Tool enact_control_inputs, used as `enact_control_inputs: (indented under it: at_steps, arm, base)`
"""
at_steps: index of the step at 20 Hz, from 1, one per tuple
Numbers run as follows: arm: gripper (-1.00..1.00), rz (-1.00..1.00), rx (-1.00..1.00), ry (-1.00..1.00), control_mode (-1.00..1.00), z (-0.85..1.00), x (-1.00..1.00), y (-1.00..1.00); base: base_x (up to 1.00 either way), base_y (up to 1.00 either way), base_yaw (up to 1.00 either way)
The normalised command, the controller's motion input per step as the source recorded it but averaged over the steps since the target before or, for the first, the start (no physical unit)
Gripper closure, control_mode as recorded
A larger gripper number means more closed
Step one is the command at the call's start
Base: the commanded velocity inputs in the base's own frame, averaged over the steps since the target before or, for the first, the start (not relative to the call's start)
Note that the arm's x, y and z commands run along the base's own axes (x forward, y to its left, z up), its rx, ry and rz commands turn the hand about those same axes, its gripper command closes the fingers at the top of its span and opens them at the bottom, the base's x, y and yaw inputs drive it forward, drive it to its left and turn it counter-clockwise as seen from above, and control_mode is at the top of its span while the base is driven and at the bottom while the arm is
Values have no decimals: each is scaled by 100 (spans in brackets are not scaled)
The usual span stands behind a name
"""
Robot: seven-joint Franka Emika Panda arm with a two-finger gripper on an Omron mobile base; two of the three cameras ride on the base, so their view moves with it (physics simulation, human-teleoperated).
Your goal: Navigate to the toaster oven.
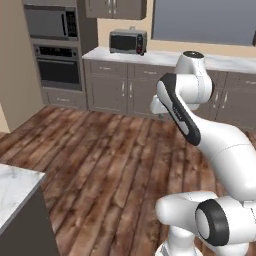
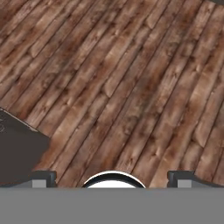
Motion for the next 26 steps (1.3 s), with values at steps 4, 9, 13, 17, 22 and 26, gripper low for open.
enact_control_inputs:
  at_steps: [4,9,13,17,22,26]
  arm:
    - [-100,0,0,0,100,0,0,0]
    - [-100,0,0,0,100,0,0,0]
    - [-100,0,0,0,100,0,0,0]
    - [-100,0,0,0,100,0,0,0]
    - [-100,0,0,0,100,0,0,0]
    - [-100,0,0,0,100,0,0,0]
  base:
    - [100,0,0]
    - [100,0,0]
    - [100,0,0]
    - [100,0,0]
    - [100,0,0]
    - [100,11,-2]
